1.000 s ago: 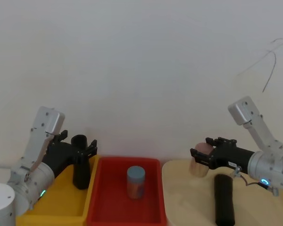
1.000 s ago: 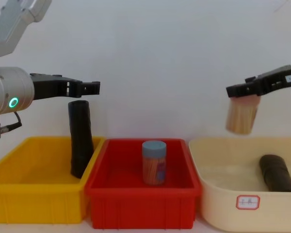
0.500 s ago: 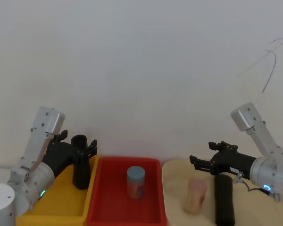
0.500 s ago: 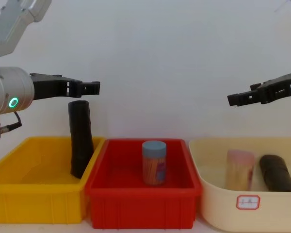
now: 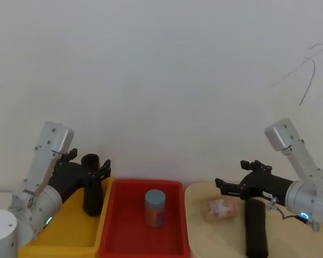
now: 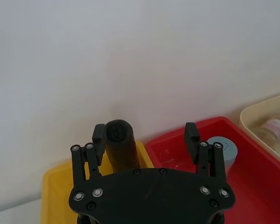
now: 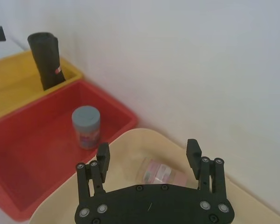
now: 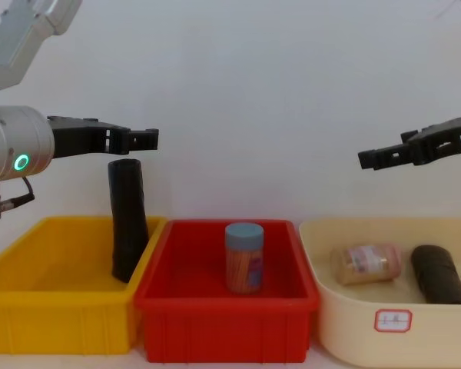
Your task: Pick up the garbage bag with the one hand and transfer it to the other hand.
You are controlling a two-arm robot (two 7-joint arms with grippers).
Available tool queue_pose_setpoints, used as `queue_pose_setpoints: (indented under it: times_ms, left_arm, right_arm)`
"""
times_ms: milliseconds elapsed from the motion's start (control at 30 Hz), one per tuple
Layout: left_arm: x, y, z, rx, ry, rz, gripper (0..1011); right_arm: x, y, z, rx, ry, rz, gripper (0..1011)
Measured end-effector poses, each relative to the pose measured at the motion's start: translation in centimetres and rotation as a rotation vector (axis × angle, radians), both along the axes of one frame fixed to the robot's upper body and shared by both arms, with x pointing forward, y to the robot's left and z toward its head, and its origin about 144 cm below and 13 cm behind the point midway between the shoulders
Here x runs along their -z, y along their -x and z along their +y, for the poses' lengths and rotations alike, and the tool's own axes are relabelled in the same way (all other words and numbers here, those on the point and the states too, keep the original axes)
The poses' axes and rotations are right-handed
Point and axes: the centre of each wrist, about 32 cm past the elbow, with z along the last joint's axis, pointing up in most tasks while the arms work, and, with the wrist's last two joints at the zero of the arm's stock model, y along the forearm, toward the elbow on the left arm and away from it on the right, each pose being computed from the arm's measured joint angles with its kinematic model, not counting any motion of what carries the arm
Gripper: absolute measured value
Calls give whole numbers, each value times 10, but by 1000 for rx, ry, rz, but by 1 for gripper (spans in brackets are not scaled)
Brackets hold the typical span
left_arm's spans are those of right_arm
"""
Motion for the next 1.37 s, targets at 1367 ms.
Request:
queue_pose_setpoints:
  times_ms: [1367]
  left_arm:
    - [0,0,0,0,0,0,1002]
  right_arm:
    - [40,54,70,225,-307,-387,1000]
